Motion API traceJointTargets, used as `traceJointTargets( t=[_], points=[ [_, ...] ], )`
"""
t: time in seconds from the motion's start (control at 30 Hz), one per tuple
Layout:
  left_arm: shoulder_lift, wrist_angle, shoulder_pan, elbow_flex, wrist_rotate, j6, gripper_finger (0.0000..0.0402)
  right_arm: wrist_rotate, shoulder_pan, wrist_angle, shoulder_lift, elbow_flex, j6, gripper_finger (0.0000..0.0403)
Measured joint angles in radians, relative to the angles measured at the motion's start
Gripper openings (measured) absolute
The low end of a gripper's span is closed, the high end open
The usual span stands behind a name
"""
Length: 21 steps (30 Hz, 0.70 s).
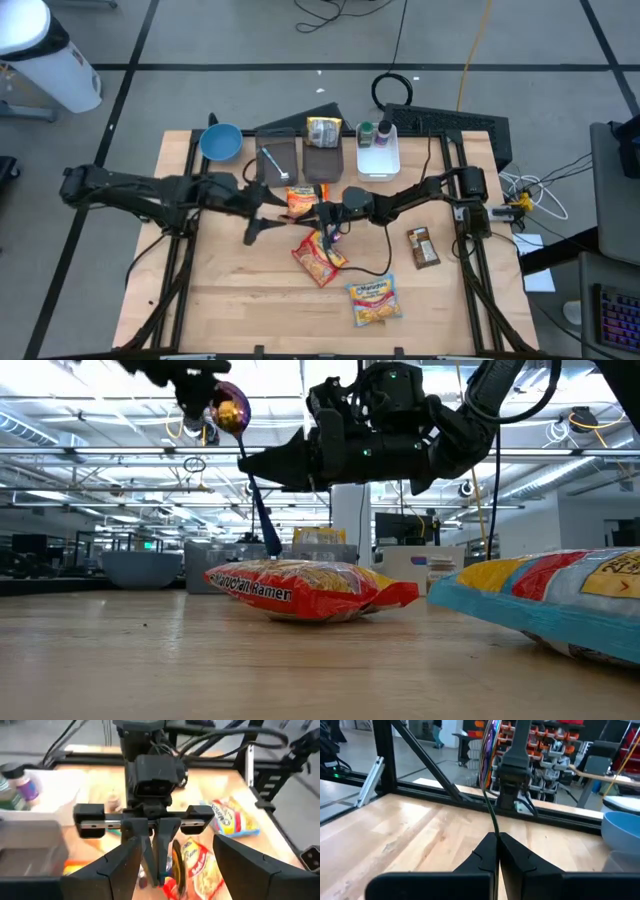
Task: Pick & Place Food Item
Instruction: Put the blue spoon into the left black bin
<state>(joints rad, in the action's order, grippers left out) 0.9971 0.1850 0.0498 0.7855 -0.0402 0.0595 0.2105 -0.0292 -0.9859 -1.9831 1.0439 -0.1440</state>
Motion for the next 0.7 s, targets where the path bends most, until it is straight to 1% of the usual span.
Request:
traceJointTargets(
  t=[0.1, 0.17, 0.27, 0.5, 0.7],
  points=[
    [0.026, 0.184, 0.000, 0.102, 0.017, 0.014, 0.0257, 0.003, 0.000, 0.001, 0.000, 0.000, 0.000, 0.0000],
    [0.045, 0.262, -0.002, 0.162, 0.027, 0.022, 0.0257, 0.003, 0.000, 0.005, 0.000, 0.000, 0.000, 0.0000],
    [0.071, 0.350, -0.013, 0.223, 0.072, 0.048, 0.0257, 0.003, 0.000, 0.004, 0.000, 0.000, 0.000, 0.0000],
    [0.139, 0.397, -0.041, 0.288, 0.085, 0.019, 0.0257, -0.001, 0.003, 0.007, 0.000, 0.000, 0.010, 0.0000],
    [0.151, 0.400, -0.042, 0.294, 0.094, -0.045, 0.0257, 0.003, 0.004, 0.047, 0.000, 0.000, 0.029, 0.0000]
  ],
)
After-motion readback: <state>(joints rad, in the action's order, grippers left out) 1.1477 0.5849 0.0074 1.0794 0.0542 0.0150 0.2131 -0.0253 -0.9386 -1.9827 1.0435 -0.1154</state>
